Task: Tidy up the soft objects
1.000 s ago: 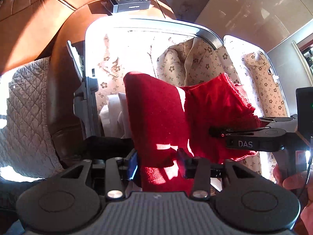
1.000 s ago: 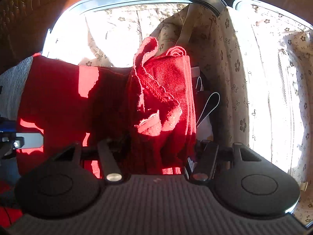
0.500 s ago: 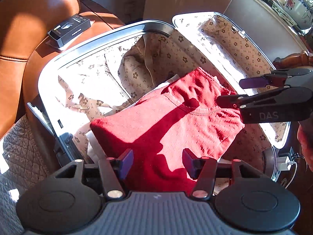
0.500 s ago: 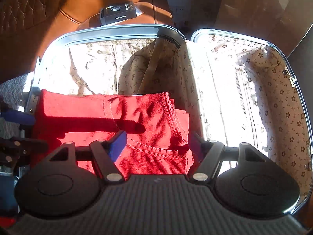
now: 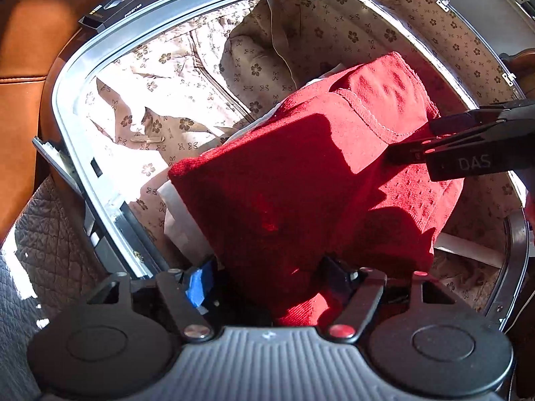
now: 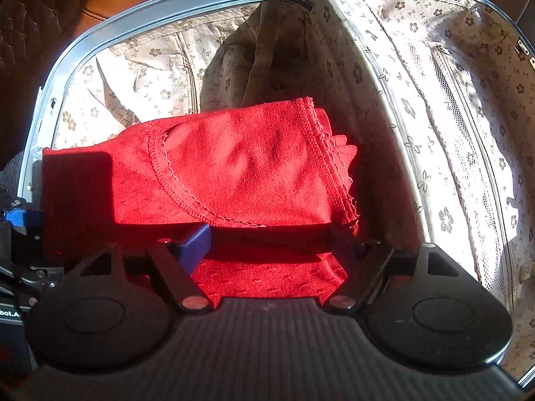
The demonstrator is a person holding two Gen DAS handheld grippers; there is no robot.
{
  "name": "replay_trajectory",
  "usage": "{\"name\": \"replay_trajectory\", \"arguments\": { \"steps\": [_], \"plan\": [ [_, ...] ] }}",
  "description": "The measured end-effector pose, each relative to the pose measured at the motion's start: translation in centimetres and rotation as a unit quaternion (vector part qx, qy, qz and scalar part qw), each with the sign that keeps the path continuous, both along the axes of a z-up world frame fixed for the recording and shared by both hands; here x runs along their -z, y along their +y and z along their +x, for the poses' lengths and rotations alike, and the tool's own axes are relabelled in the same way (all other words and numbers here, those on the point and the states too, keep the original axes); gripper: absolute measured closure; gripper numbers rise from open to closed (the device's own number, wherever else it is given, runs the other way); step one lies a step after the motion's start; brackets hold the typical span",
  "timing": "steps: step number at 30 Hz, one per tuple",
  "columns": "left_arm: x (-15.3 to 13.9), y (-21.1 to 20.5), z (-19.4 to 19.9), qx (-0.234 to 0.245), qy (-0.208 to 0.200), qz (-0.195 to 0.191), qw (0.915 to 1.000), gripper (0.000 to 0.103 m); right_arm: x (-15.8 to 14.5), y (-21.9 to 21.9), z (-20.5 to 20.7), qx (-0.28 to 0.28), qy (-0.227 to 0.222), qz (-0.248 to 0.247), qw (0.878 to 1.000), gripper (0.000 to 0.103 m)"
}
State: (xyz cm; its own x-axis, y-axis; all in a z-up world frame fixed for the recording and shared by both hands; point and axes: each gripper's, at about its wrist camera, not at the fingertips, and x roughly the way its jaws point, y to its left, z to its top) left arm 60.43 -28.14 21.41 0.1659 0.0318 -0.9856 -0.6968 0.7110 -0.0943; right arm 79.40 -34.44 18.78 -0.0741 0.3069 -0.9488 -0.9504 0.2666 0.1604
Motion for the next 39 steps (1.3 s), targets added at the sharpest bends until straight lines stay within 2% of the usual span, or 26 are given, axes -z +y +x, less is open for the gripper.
{"name": "replay_trajectory", "arguments": {
  "steps": [3, 7, 12, 17, 20, 27, 31, 35, 39],
  "plan": [
    [-2.3, 0.3, -0.3, 0.015, -0.018, 0.024, 0.9995, 0.035, -2.2, -0.9, -0.3, 0.012, 0.005, 0.022, 1.0, 0.016],
    [-4.5, 2.2, -0.2, 0.026, -0.057, 0.056, 0.9965, 0.035, -4.4, -3.1, -2.7, 0.017, 0.03, 0.052, 0.998, 0.016],
    [-1.8, 4.5, 0.8, 0.057, -0.018, 0.06, 0.9965, 0.035, -4.1, -4.1, -8.2, -0.018, 0.032, 0.038, 0.999, 0.016],
    [0.0, 5.3, 0.6, 0.088, -0.007, 0.051, 0.9948, 0.029, -1.0, -3.5, -12.2, -0.013, -0.01, -0.019, 1.0, 0.016],
    [-0.2, 5.7, 0.4, 0.105, -0.011, 0.048, 0.9932, 0.029, -1.2, -3.1, -12.9, 0.016, -0.019, -0.028, 0.999, 0.014],
    [-2.1, 7.0, 1.5, 0.157, -0.033, 0.053, 0.9855, 0.032, -5.3, -2.5, -14.0, 0.098, -0.023, -0.006, 0.995, 0.014],
    [-0.6, 7.4, 2.3, 0.185, -0.017, 0.043, 0.9816, 0.03, -3.9, -1.5, -15.4, 0.139, -0.018, -0.031, 0.99, 0.014],
    [1.1, 7.7, 2.3, 0.211, 0.0, 0.044, 0.9765, 0.022, -1.7, -1.1, -16.5, 0.173, -0.032, -0.056, 0.983, 0.014],
    [0.6, 8.5, 2.6, 0.217, 0.0, 0.029, 0.9757, 0.021, -2.9, -0.7, -16.6, 0.19, -0.041, -0.056, 0.979, 0.013]
  ]
}}
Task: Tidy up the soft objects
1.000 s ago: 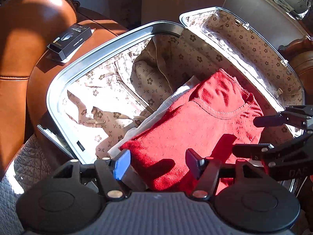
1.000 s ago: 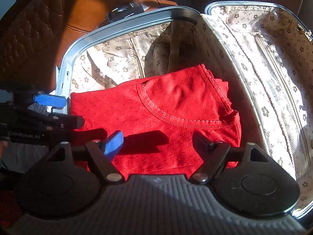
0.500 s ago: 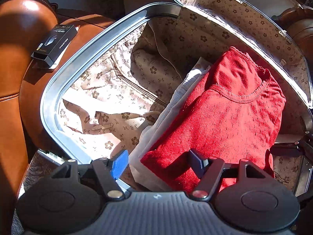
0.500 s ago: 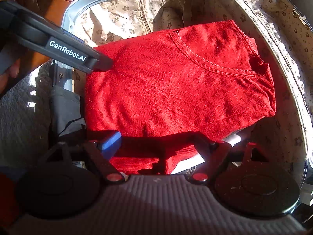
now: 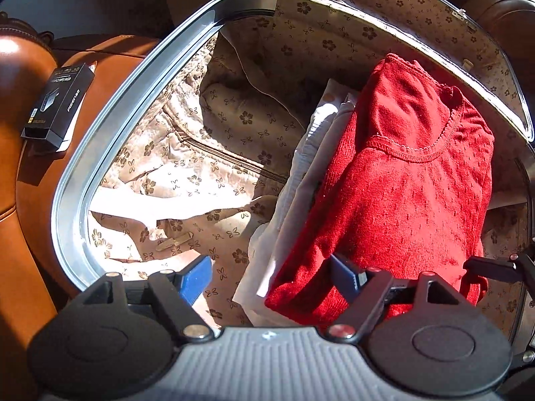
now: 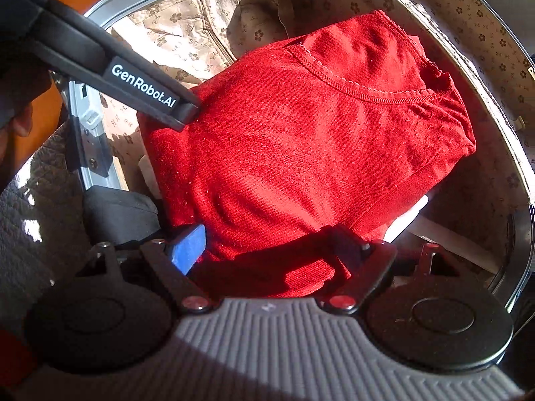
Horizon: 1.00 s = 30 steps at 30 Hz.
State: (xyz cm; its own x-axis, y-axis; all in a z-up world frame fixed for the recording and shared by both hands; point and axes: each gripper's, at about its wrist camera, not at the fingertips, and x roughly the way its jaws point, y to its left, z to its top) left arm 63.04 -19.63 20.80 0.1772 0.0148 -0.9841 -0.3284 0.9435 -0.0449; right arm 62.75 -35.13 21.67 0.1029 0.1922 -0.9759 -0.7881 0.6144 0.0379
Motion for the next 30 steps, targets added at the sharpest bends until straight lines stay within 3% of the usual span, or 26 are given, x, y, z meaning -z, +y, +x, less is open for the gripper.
{"name": "replay_trajectory", "arguments": {
  "steps": [7, 15, 20, 26, 30],
  "plan": [
    [-3.9, 0.0, 3.0, 0.044, -0.029, -0.008, 0.9986, 0.02, -4.9, -2.3, 4.7, 0.143, -0.007, 0.041, 0.989, 0.013],
    [-7.1, -1.5, 8.3, 0.088, -0.052, 0.024, 0.9945, 0.012, -6.7, -4.9, 11.3, 0.324, -0.015, 0.048, 0.945, 0.013],
    [-7.8, -1.8, 11.1, 0.098, -0.043, 0.04, 0.9935, 0.009, -7.7, -4.2, 12.8, 0.361, -0.043, 0.03, 0.931, 0.013],
    [-7.5, -2.1, 12.8, 0.097, -0.029, 0.042, 0.994, 0.005, -8.2, -4.1, 13.8, 0.398, -0.044, 0.034, 0.916, 0.013],
    [-6.8, -2.0, 13.5, 0.098, -0.016, 0.043, 0.9942, 0.005, -7.9, -3.9, 14.2, 0.406, -0.05, 0.025, 0.912, 0.013]
  ]
}}
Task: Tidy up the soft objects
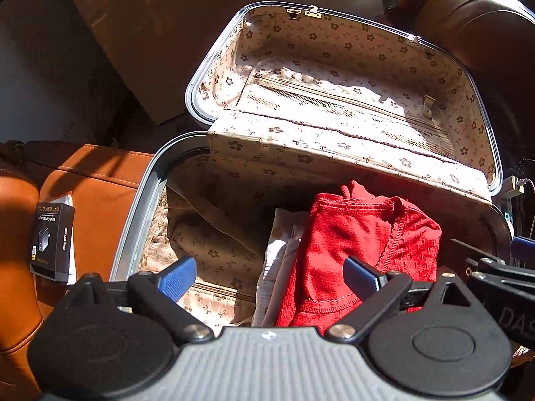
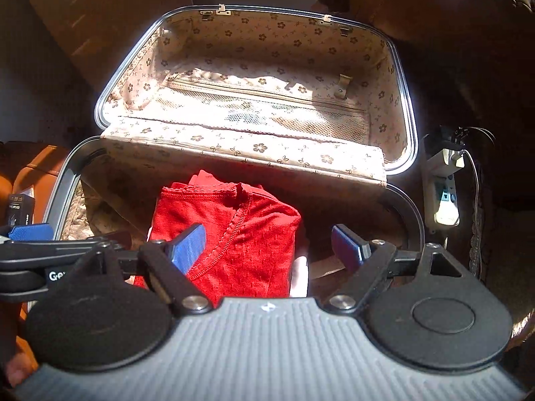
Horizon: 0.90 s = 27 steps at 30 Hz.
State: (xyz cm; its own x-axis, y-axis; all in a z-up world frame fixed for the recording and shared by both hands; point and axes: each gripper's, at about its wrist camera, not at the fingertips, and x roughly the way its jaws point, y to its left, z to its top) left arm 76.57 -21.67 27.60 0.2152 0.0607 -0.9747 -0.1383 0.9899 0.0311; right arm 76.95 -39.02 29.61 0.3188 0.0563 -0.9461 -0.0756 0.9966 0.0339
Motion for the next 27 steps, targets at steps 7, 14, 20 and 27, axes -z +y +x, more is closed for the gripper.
{"name": "replay_trajectory", "arguments": {
  "steps": [7, 14, 20, 27],
  "plan": [
    [0.7, -0.2, 0.8, 0.013, 0.011, 0.004, 0.9998, 0.005, 0.6, 0.1, 0.4, 0.013, 0.003, -0.005, 1.0, 0.013],
    [1.0, -0.3, 1.4, 0.019, 0.012, 0.008, 0.9997, 0.005, 1.4, -0.4, 0.8, 0.045, 0.01, 0.012, 0.999, 0.013],
    [1.3, -0.1, 1.5, 0.027, 0.015, 0.011, 0.9995, 0.005, 1.9, 0.0, 0.7, 0.044, 0.014, 0.004, 0.999, 0.013],
    [1.6, -0.1, 1.3, 0.034, 0.02, 0.01, 0.9992, 0.005, 2.1, 0.1, 0.5, 0.048, 0.017, 0.006, 0.999, 0.013]
  ]
}}
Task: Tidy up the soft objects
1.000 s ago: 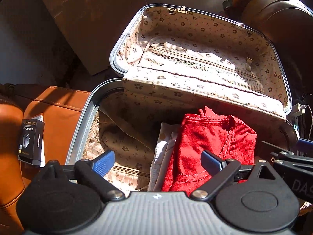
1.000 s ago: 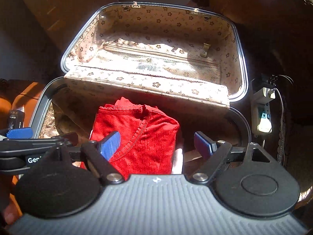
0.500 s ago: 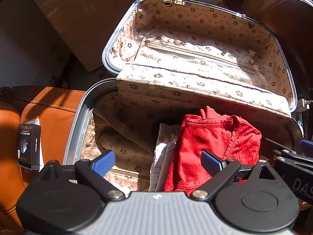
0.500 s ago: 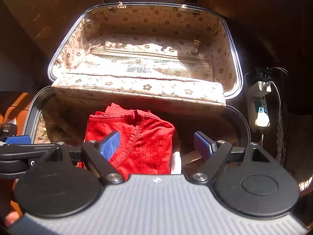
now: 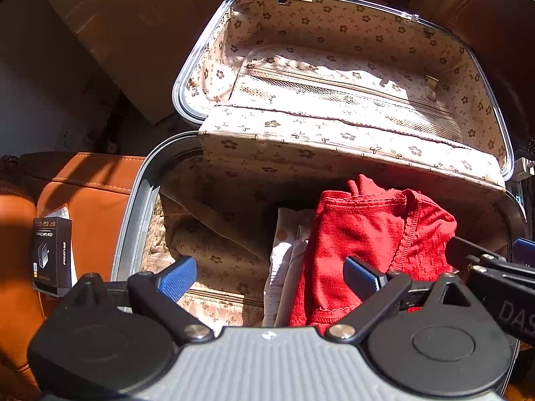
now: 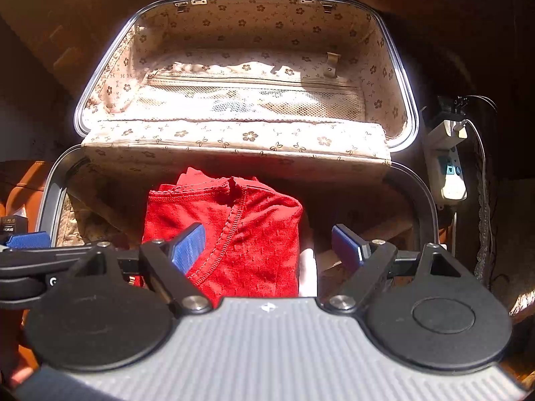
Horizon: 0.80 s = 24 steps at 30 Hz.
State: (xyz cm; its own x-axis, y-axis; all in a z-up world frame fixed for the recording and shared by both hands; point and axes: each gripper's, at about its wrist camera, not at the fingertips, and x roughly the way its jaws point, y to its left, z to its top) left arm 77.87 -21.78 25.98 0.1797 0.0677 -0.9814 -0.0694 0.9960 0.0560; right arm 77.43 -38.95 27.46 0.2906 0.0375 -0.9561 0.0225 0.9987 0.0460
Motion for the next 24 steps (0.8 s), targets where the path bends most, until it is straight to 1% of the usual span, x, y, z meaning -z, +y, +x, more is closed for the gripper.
{"name": "replay_trajectory", "arguments": {
  "steps": [3, 5, 7, 11, 14, 24],
  "plan": [
    [0.1, -0.1, -0.1, 0.003, 0.0, 0.005, 1.0, 0.005, -0.2, 0.3, -0.1, -0.011, -0.008, -0.013, 1.0, 0.013],
    [0.1, -0.1, -0.2, 0.006, 0.0, 0.006, 1.0, 0.005, -0.1, 0.4, -0.1, -0.012, 0.0, -0.015, 1.0, 0.013],
    [0.2, -0.1, -0.3, 0.006, 0.0, 0.007, 1.0, 0.005, 0.2, 0.1, -0.1, -0.007, 0.011, 0.002, 1.0, 0.013],
    [0.3, 0.1, -0.6, 0.009, 0.0, 0.005, 0.9999, 0.005, 0.6, -0.6, -0.5, 0.021, 0.024, 0.038, 0.999, 0.013],
    [0.5, 0.0, -0.8, 0.015, 0.0, 0.01, 0.9998, 0.005, 1.0, -0.9, -0.9, 0.038, 0.03, 0.051, 0.998, 0.013],
    [0.4, 0.0, -1.7, 0.022, -0.003, 0.015, 0.9996, 0.005, 0.9, -0.4, -1.9, 0.036, 0.03, 0.039, 0.998, 0.013]
  ]
}}
